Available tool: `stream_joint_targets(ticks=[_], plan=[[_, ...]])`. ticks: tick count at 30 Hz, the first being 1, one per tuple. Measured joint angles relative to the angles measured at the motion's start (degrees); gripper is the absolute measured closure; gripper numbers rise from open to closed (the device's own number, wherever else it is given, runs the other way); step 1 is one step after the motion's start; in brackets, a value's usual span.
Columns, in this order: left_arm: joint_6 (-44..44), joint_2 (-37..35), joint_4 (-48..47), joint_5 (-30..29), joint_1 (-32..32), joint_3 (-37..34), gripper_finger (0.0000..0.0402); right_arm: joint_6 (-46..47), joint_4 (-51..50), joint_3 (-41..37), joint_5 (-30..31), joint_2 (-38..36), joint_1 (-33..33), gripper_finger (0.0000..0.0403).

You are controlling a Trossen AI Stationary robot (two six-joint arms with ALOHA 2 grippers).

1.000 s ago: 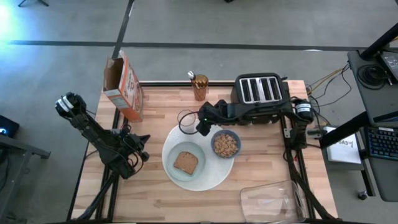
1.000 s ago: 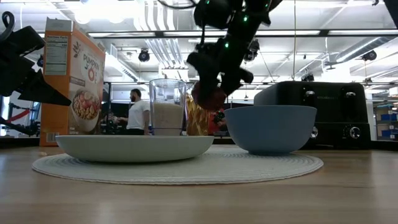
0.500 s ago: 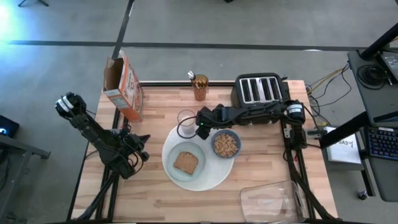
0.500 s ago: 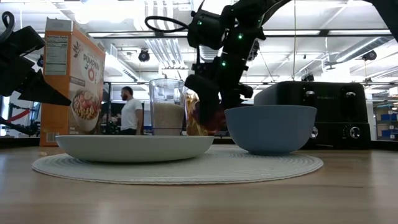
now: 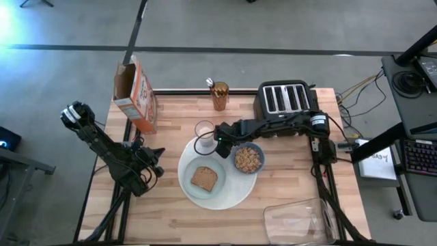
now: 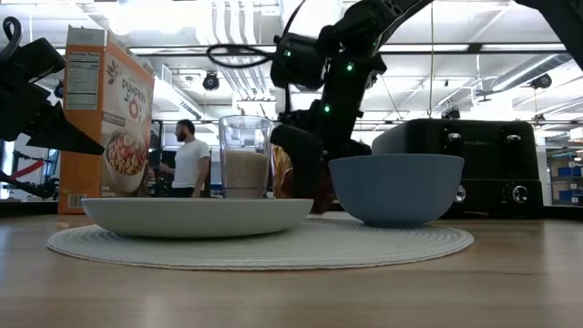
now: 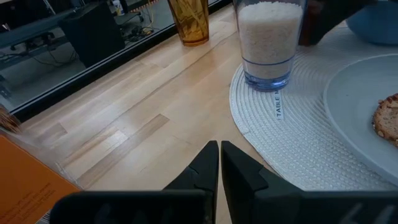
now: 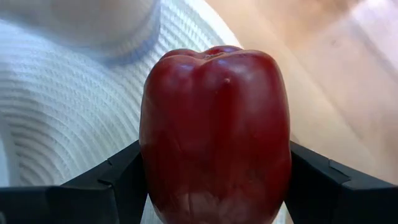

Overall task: Arrange a breakfast setting
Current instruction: Put the apple on the placemat, then put the spoon on the placemat

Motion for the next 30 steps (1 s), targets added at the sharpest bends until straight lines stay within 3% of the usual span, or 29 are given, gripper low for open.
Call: stream_joint_targets(ticks=[8,19,30], plan=[[0.5,0.0,-0.2,0.0,0.0,0.0,0.0400,0.0,0.0,0.0,-1.5,0.7,0.4,0.0124],[0.4,0.0,0.0,0.0,0.0,0.0,0.0400,0.1,-0.9,0.4,-6.0,0.6,0.7,0.0049],[0.4,0.0,-0.1,0.0,0.0,0.0,0.0400,-0.8,-8.3,5.1,-5.5,-1.5,0.8,0.0057]])
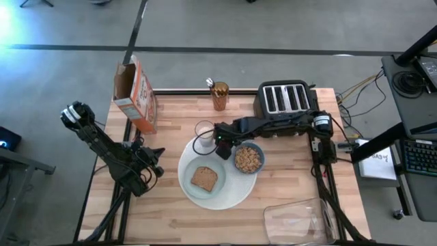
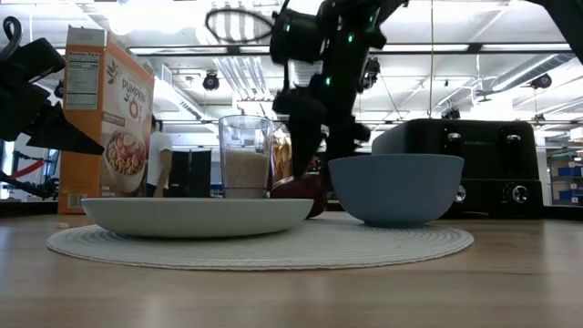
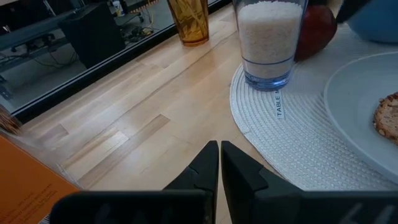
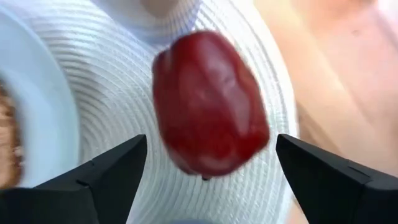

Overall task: Arrange a breakfast setting
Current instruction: Put the spoon on the placemat

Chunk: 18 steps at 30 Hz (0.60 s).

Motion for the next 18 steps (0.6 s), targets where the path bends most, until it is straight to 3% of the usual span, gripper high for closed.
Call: stream_joint_targets(ticks=[8,14,18], plan=[[0.0,0.0,-0.1,0.0,0.0,0.0,0.0400,-0.1,-8.3,6.1,0.8,-4.7,0.0,0.0068],[0.0,0.0,-0.2,0.0,0.0,0.0,0.0400,-3.1,-18.9,13.4,8.4,-6.3,0.1,0.0067],[0.0,0.0,-0.2,0.0,0.0,0.0,0.0400,-6.3,-20.9,17.5,14.8,-6.3,0.1,0.0060]])
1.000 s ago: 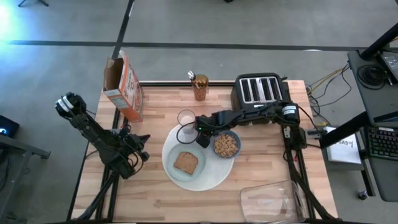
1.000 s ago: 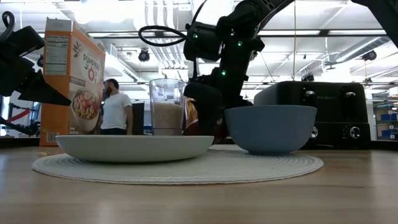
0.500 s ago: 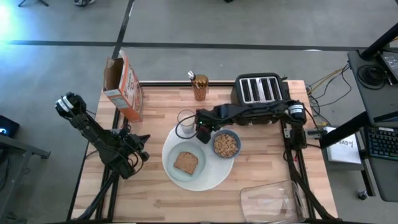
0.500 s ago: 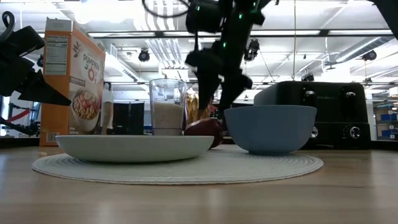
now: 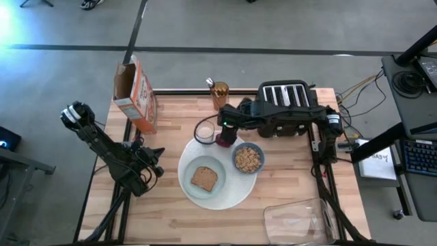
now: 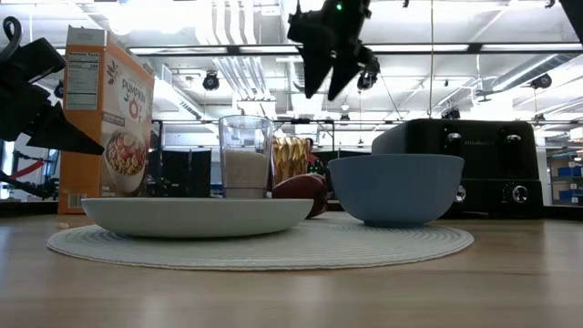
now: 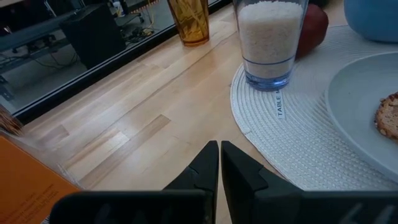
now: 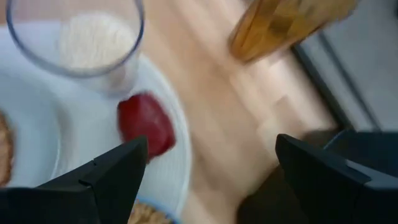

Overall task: Arrange a breakfast setting
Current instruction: Put the spoon on the placemat

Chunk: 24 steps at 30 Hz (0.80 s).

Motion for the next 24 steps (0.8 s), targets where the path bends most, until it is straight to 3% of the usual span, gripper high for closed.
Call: stream_joint_targets(ticks=[8,16,21,24], plan=[[-0.2,0.0,0.1,-0.3,0.0,0.0,0.0400,-6.2,5.0,3.8,1.6,0.6,-0.6,0.0049],[-1.9,0.0,1.8,-0.3,0.0,0.0,0.0400,-6.5,13.4,3.8,2.5,0.6,-4.6,0.0067],[2.1,0.0,-0.2,-0.6,0.0,0.9,0.0400,-5.4,15.9,3.8,2.5,1.1,-8.2,0.0076],[5.1,0.0,-4.1,-4.3,0.1,3.6,0.0400,-3.7,18.2,3.7,1.5,1.6,-10.8,0.0076]])
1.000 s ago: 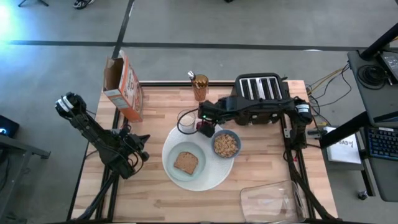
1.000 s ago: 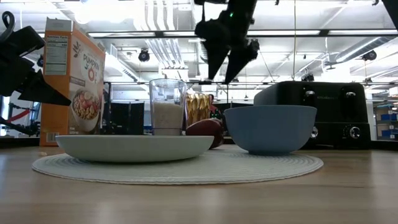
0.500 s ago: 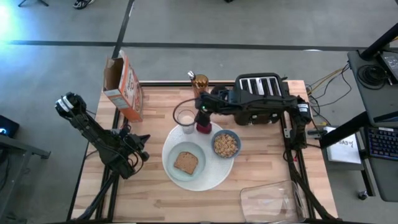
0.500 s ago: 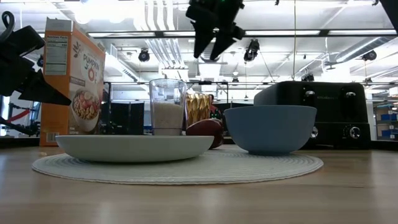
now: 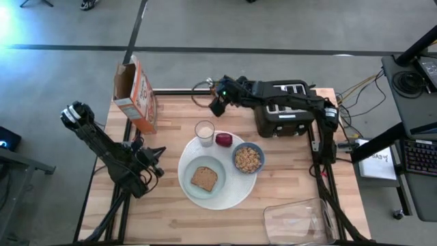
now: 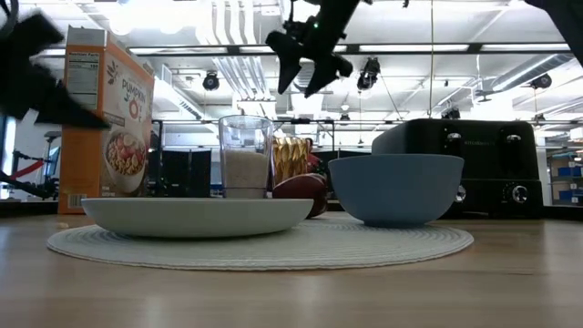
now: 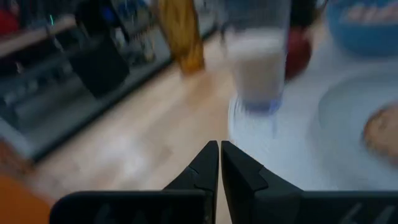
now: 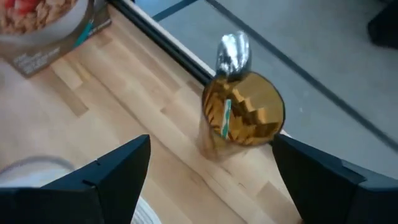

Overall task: Arrange a breakfast setting
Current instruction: Put the spoon on the placemat

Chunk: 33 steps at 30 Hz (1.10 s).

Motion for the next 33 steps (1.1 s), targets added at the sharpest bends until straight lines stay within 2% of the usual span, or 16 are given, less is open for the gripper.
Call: stream_joint_targets(ticks=[4,9,12,15,19,24,29,33], plan=[[-0.9,-0.4,-7.7,-6.9,0.1,5.3,0.0400,2.4,0.7,0.0,-4.3,0.4,-3.6,0.0076],[-2.7,-1.9,-18.6,-7.8,0.1,11.5,0.0400,2.8,0.7,0.0,-6.2,1.2,-6.0,0.0076],[-6.9,-4.5,-24.8,-7.9,0.1,11.6,0.0400,2.4,0.8,0.0,-6.4,1.6,-6.7,0.0076],[-13.1,-9.1,-29.1,-7.6,-0.2,8.6,0.0400,2.4,1.4,0.0,-7.3,1.8,-7.6,0.0077],[-16.6,-17.6,-28.9,-8.1,-2.4,3.4,0.0400,2.8,3.6,0.0,-9.1,1.8,-8.5,0.0077],[-16.2,-26.5,-25.7,-14.0,-7.7,0.4,0.0400,2.4,6.0,-0.1,-10.0,1.8,-9.5,0.0077],[-16.2,-31.7,-22.2,-19.0,-12.0,-2.2,0.0400,1.0,6.3,-0.1,-11.3,1.8,-10.6,0.0077],[-16.2,-33.8,-19.0,-19.8,-12.9,-3.9,0.0400,0.9,6.3,-0.1,-12.6,1.8,-11.4,0.0077]])
